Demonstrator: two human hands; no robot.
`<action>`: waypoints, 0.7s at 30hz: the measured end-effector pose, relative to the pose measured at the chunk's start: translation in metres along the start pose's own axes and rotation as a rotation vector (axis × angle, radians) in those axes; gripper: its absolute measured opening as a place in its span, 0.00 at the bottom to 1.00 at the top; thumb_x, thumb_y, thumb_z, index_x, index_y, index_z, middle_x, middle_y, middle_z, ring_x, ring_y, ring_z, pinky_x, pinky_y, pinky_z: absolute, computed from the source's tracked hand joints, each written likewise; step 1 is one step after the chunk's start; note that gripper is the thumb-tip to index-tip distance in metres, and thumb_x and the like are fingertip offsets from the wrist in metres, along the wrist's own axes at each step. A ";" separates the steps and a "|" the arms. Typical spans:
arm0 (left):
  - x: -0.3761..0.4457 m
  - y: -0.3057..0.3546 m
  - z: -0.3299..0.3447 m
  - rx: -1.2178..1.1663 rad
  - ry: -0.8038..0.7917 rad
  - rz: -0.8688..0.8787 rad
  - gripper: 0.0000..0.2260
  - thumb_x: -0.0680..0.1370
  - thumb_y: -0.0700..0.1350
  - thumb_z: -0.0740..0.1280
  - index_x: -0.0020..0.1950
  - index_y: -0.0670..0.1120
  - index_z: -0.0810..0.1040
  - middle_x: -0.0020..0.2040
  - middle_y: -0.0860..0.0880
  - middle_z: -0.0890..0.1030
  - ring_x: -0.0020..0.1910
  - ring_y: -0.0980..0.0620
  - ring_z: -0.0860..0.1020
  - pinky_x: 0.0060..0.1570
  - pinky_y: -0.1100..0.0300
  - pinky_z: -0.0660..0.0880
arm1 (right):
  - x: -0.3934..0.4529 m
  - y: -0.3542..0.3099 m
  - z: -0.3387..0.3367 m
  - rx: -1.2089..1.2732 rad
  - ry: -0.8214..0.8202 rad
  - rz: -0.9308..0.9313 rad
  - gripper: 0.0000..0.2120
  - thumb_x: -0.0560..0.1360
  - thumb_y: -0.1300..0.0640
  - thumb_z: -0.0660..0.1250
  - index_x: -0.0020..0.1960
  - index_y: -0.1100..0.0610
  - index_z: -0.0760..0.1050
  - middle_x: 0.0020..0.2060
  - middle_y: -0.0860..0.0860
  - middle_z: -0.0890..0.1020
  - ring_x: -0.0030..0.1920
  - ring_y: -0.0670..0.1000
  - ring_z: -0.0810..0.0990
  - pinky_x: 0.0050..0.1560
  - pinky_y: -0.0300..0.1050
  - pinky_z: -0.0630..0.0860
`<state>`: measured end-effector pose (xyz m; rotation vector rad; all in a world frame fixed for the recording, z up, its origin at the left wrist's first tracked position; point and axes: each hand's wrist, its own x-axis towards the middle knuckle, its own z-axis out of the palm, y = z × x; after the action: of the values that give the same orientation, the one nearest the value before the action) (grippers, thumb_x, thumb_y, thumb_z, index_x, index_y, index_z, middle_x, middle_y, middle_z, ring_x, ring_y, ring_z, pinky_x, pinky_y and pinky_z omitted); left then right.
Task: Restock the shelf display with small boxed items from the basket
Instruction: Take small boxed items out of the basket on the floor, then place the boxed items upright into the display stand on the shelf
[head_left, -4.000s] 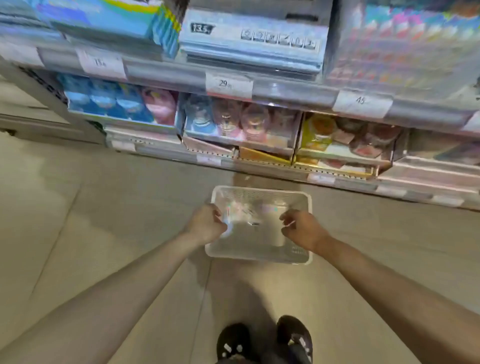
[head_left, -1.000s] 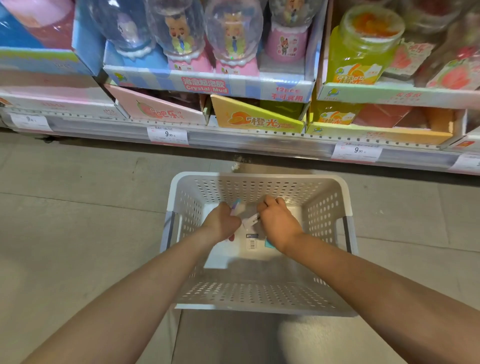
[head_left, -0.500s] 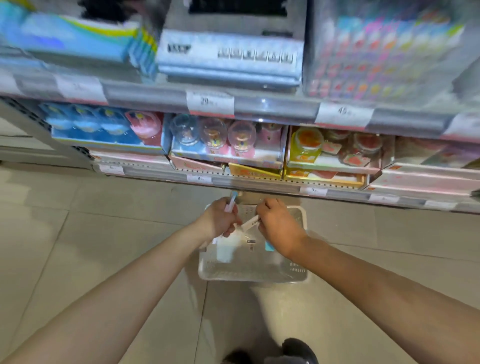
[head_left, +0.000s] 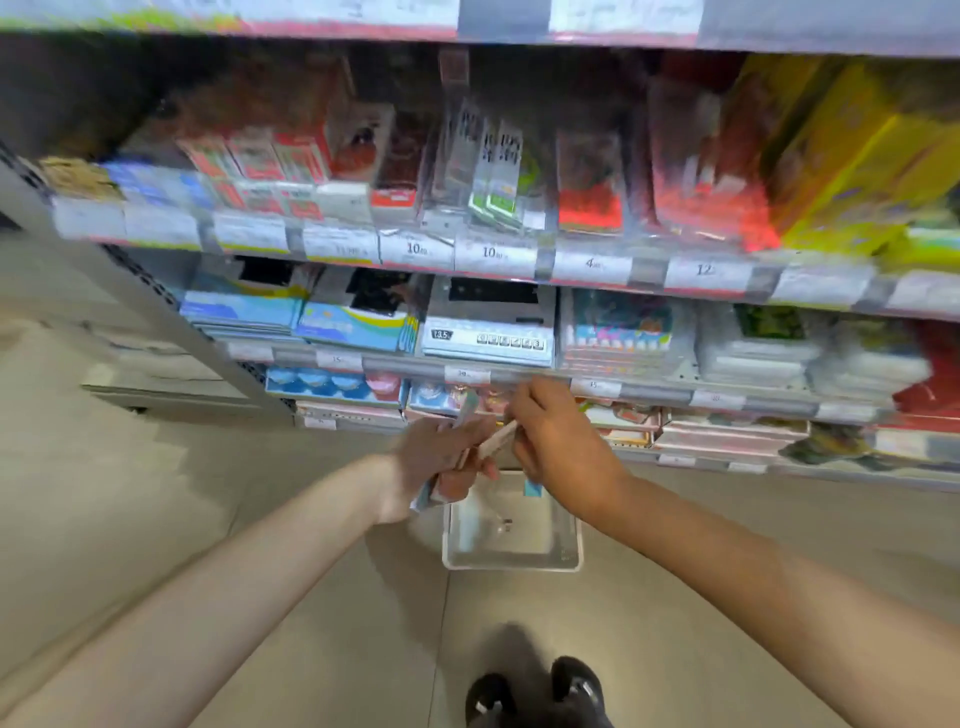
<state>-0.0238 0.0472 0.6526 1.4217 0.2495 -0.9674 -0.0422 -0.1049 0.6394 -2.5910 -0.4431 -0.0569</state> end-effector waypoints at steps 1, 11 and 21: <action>-0.018 0.015 0.002 -0.011 -0.014 0.014 0.14 0.78 0.46 0.60 0.35 0.40 0.71 0.18 0.49 0.74 0.13 0.59 0.62 0.18 0.69 0.56 | 0.001 -0.015 -0.019 -0.006 0.015 -0.016 0.06 0.62 0.68 0.59 0.38 0.64 0.71 0.38 0.60 0.75 0.38 0.58 0.74 0.38 0.40 0.62; -0.168 0.141 0.016 0.064 -0.197 0.155 0.05 0.72 0.39 0.68 0.39 0.42 0.73 0.23 0.52 0.71 0.18 0.59 0.65 0.25 0.68 0.62 | 0.009 -0.130 -0.180 -0.070 0.242 -0.203 0.06 0.67 0.64 0.58 0.42 0.62 0.71 0.42 0.58 0.74 0.45 0.53 0.68 0.43 0.36 0.61; -0.243 0.217 0.060 0.258 -0.145 0.565 0.05 0.70 0.39 0.68 0.36 0.44 0.74 0.29 0.47 0.75 0.19 0.58 0.61 0.24 0.64 0.53 | 0.009 -0.154 -0.285 0.537 0.474 0.191 0.08 0.74 0.68 0.60 0.49 0.57 0.70 0.47 0.53 0.74 0.38 0.48 0.73 0.42 0.34 0.70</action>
<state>-0.0480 0.0623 0.9827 1.5285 -0.3829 -0.6402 -0.0708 -0.1157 0.9620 -1.9909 -0.0239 -0.4163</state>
